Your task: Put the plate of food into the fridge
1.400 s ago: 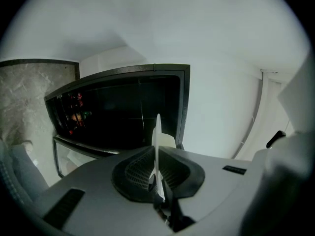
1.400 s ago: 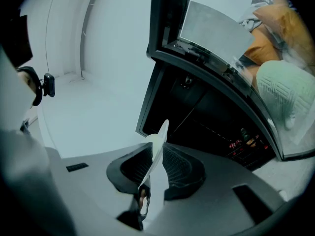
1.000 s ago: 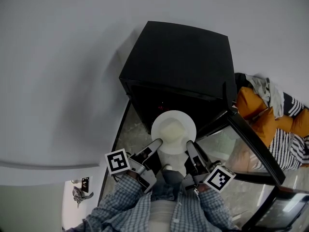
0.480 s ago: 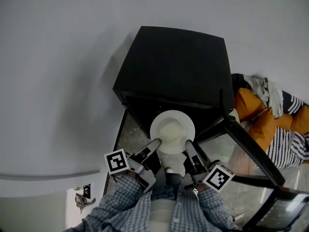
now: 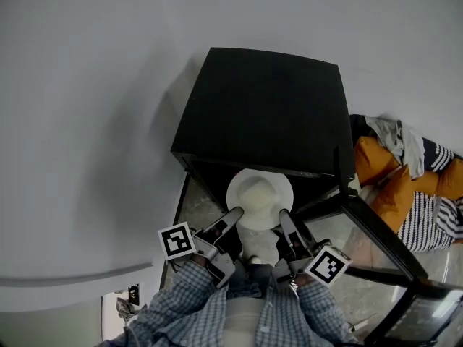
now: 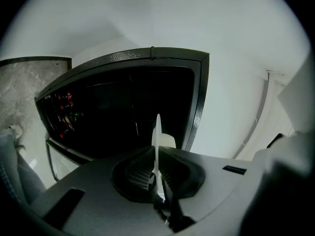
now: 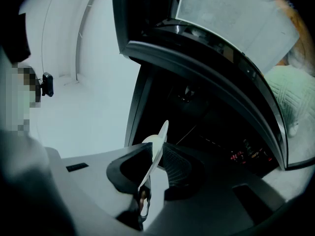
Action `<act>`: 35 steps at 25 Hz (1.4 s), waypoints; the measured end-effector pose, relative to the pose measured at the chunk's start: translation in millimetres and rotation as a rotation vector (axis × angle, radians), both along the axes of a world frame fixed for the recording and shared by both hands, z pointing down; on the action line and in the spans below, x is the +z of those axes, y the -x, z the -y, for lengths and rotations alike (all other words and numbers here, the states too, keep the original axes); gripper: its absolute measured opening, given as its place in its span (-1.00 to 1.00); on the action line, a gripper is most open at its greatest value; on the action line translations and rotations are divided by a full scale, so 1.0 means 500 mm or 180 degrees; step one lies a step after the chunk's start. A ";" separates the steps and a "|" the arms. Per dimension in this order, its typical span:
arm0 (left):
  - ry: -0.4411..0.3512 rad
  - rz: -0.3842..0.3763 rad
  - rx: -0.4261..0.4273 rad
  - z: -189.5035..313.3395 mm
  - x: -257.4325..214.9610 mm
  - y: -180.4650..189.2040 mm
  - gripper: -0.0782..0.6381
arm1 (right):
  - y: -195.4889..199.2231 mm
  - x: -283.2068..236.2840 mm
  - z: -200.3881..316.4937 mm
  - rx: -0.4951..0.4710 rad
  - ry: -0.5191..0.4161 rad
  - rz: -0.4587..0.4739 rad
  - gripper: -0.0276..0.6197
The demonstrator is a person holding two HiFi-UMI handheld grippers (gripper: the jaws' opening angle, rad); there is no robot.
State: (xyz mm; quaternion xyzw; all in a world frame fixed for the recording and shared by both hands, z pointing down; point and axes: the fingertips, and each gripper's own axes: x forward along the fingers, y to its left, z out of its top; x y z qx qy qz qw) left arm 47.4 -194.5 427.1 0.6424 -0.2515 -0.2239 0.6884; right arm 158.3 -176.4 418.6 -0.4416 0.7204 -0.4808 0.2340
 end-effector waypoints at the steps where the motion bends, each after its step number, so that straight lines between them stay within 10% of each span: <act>1: -0.0005 0.0002 0.0006 0.005 -0.001 0.001 -0.73 | 0.001 -0.002 0.005 0.0005 -0.0012 -0.0003 -0.70; 35: -0.0004 0.0061 -0.0072 0.113 0.064 0.027 -0.73 | 0.027 0.053 0.119 0.0101 0.0091 -0.0268 -0.70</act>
